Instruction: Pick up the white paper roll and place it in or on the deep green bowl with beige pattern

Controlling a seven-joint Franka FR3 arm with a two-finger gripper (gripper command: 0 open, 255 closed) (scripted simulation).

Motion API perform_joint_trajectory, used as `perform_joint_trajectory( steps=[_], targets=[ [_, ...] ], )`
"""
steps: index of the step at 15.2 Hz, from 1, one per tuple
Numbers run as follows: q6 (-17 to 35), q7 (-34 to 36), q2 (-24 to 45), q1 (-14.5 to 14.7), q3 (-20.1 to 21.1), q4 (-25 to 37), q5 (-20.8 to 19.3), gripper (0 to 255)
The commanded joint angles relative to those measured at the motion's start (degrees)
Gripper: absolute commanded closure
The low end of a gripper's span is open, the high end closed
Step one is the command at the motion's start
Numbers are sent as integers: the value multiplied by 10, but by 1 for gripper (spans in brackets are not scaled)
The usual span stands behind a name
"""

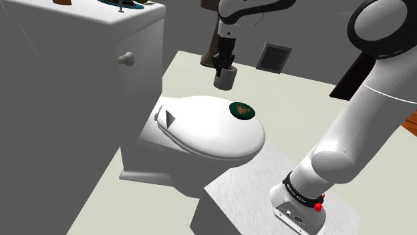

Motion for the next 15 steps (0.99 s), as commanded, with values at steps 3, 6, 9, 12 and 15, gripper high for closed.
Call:
perform_joint_trajectory(
  steps=[3,6,9,12,15],
  targets=[
    [1,-12,-80,-7,-7,-80,-10,255],
    [-3,-21,-145,-14,-14,-140,-19,255],
    [-13,-32,-209,-22,-21,-194,-30,255],
    [-6,-38,-242,-28,-26,-234,-36,255],
    [18,-37,-238,-28,-27,-254,-37,255]
  ],
)
